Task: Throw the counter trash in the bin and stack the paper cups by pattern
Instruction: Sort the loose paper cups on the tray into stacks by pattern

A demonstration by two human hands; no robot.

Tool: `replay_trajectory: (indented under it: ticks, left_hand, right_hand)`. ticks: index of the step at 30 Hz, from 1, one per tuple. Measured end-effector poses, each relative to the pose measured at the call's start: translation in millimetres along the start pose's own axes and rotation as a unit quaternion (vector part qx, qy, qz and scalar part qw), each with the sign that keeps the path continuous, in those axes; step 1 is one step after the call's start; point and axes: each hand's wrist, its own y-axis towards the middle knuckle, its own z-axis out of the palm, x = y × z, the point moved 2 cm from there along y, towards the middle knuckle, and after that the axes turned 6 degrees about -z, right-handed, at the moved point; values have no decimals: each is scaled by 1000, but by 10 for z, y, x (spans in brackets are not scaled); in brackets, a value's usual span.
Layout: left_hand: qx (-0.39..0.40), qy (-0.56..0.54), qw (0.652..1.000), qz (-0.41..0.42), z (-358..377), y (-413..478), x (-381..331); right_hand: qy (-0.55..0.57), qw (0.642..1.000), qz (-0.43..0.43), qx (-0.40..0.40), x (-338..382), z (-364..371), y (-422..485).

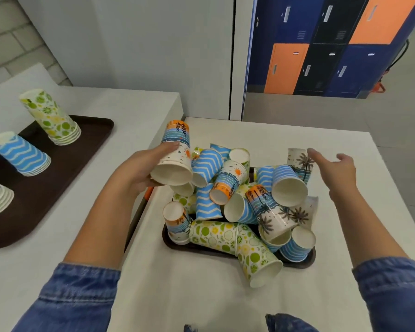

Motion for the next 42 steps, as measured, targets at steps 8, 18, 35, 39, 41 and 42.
replay_trajectory:
  ticks: [8,18,35,39,41,42]
  left_hand:
    - [13,12,1000,-8,122,20,57]
    - [18,13,1000,-17,193,5,122]
    - [19,28,999,-15,254,37,165]
    - [22,32,999,-12,225,39,179]
    - [21,34,999,-11,214,36,180]
    - [19,34,999,-12,209,36,182]
  right_hand:
    - [4,987,76,143,-56,171,153]
    - [43,987,13,154,14,141,77]
    - [4,994,-86,74,-88,96,171]
    - [-43,988,-126,75,-41,83,180]
    - [-66,985,-147,68,-9,62,196]
    - [-74,983,-155,66,5,59,201]
